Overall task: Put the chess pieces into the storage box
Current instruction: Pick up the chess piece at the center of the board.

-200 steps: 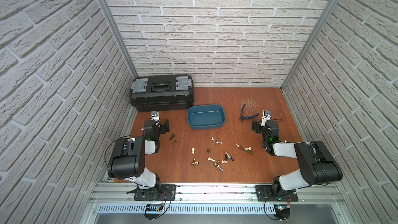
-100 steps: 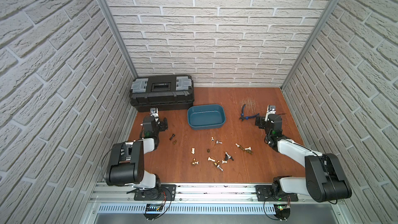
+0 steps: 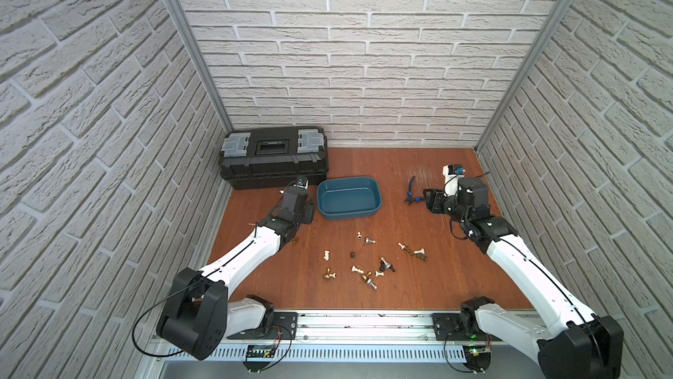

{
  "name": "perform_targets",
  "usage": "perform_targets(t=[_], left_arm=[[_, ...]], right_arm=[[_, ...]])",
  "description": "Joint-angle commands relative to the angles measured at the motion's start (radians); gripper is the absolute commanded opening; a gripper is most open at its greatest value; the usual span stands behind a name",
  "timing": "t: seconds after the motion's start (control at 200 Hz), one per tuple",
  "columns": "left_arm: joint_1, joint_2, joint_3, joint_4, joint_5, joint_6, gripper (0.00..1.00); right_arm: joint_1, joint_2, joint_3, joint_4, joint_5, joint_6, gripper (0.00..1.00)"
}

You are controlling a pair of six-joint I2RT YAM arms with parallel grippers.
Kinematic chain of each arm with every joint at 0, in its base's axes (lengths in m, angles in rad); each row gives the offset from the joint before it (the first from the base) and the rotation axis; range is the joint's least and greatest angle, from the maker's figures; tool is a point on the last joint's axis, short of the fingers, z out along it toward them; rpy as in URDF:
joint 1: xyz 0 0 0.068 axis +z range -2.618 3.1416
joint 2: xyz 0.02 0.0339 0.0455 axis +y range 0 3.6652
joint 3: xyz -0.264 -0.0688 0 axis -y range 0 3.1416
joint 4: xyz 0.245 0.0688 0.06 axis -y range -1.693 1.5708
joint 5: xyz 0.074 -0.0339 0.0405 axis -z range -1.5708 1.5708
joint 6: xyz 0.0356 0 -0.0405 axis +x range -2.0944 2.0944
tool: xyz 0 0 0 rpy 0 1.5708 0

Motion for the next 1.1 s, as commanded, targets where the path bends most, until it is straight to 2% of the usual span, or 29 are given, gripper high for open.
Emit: perform_targets(t=[0.0, 0.085, 0.175, 0.29, 0.405, 0.525, 0.71, 0.89, 1.095], left_arm=[[-0.133, -0.033, 0.060, -0.185, -0.024, -0.100, 0.62], [-0.241, -0.016, 0.085, -0.244, -0.025, -0.185, 0.58], [-0.313, 0.023, 0.093, -0.277, -0.006, -0.321, 0.56], [-0.365, 0.087, 0.093, -0.325, -0.005, -0.503, 0.52], [-0.402, 0.155, 0.097, -0.323, -0.004, -0.600, 0.47], [-0.447, 0.233, 0.129, -0.296, -0.017, -0.638, 0.47], [-0.451, 0.315, 0.155, -0.350, -0.064, -0.653, 0.44], [-0.451, 0.271, 0.121, -0.364, -0.092, -0.685, 0.42], [-0.425, 0.189, 0.040, -0.365, -0.074, -0.719, 0.42]], right_arm=[[0.081, -0.023, 0.016, -0.192, -0.117, -0.004, 0.48], [0.143, -0.019, 0.017, -0.239, -0.147, 0.000, 0.48], [0.189, -0.011, 0.013, -0.250, -0.189, 0.003, 0.35], [0.238, 0.012, 0.019, -0.250, -0.184, -0.002, 0.37], [0.256, 0.057, 0.030, -0.233, -0.177, -0.015, 0.40], [0.258, 0.094, 0.037, -0.202, -0.197, -0.014, 0.41], [0.260, 0.100, 0.026, -0.158, -0.221, 0.006, 0.42], [0.261, 0.089, 0.009, -0.150, -0.214, 0.005, 0.42], [0.263, 0.132, 0.005, -0.127, -0.230, 0.006, 0.43]])
